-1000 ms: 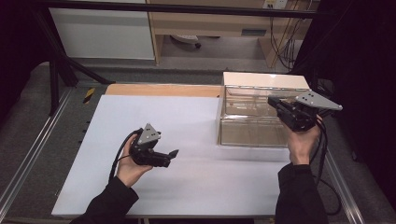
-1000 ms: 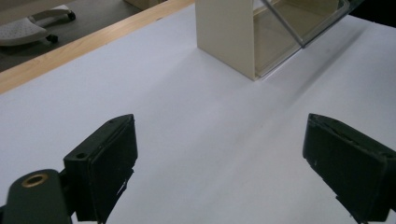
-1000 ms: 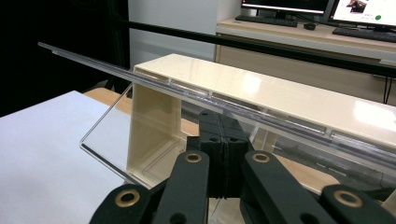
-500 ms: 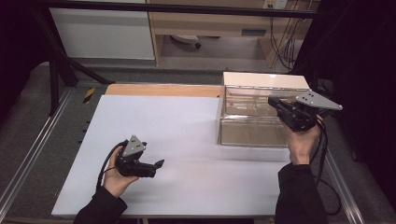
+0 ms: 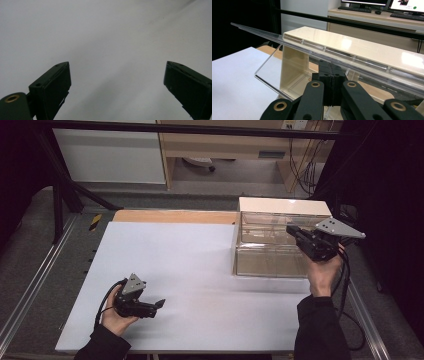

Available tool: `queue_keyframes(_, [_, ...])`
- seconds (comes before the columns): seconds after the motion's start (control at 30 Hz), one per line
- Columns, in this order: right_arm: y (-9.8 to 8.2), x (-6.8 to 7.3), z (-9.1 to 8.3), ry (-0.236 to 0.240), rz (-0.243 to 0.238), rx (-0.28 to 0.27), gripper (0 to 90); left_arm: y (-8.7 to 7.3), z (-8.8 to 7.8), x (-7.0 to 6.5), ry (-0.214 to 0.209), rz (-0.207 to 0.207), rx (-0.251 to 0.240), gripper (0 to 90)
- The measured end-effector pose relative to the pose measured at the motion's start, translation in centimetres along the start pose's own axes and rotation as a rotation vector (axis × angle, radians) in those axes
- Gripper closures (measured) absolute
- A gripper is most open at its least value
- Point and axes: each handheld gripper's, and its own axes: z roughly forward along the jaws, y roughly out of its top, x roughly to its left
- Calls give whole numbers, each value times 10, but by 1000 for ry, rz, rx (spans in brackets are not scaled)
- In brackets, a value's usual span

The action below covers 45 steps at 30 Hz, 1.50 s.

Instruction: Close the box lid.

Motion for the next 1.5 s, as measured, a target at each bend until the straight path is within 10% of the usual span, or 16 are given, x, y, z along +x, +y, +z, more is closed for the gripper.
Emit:
queue_keyframes(0.5, [-9,-1,-3,-1,13,16,900,-28,-8,13,29,-53,-2,67])
queue_keyframes(1.5, [-33,3,-9,10,42,53,900,-34,-4,16,38,-69,15,66])
